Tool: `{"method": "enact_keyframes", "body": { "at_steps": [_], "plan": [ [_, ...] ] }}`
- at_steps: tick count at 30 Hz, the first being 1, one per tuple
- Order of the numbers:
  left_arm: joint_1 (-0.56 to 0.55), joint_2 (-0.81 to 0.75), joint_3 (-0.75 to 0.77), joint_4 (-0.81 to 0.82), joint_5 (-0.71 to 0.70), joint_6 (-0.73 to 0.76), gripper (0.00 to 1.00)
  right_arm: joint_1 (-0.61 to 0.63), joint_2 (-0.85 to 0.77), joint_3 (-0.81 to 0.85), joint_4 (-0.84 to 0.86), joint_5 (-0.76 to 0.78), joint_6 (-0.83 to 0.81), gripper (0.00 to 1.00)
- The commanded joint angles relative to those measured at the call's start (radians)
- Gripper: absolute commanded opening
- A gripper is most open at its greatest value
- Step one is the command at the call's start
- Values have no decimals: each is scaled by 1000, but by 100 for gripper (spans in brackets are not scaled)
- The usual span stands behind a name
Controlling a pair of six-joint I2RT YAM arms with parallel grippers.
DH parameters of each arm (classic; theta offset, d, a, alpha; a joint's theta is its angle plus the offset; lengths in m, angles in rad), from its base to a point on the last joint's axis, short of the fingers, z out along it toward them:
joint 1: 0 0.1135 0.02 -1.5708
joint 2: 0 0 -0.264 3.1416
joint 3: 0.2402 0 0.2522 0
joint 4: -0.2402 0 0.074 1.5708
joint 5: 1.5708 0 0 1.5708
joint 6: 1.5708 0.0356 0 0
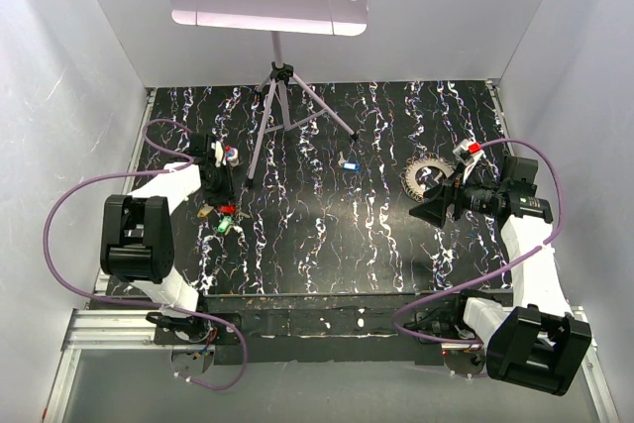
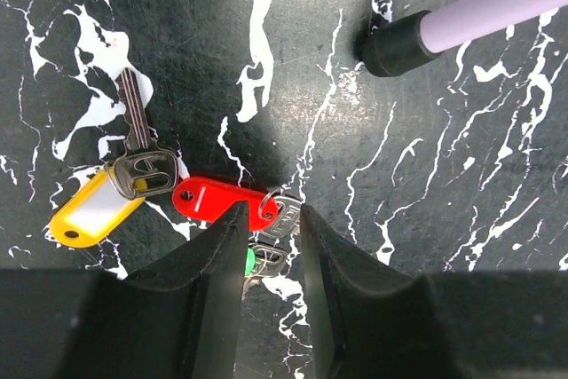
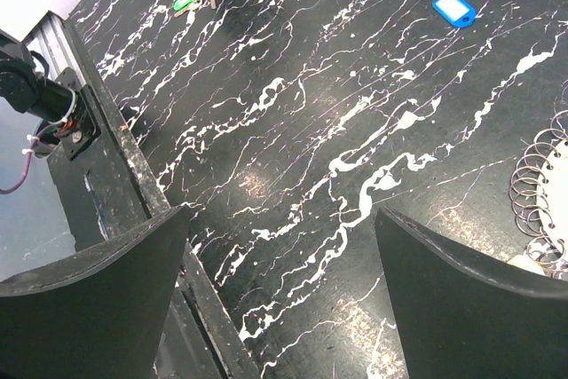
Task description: Put the keys on the keyring
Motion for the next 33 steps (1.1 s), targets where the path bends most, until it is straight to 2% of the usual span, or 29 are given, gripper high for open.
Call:
{"method": "enact_keyframes", "body": {
  "at_steps": [1, 27, 30, 33],
  "plan": [
    [3, 10, 39, -7, -16, 20, 28, 1, 2, 0, 14, -3, 2, 94],
    [3, 45, 42, -13, 23, 22, 12, 1, 6, 0, 11, 0, 2, 94],
    [3, 47, 40, -13, 26, 22, 12, 1, 6, 3, 12, -2, 2, 94],
    [3, 50, 42, -13, 26, 22, 17, 1, 7, 3, 11, 0, 2, 94]
  ]
}}
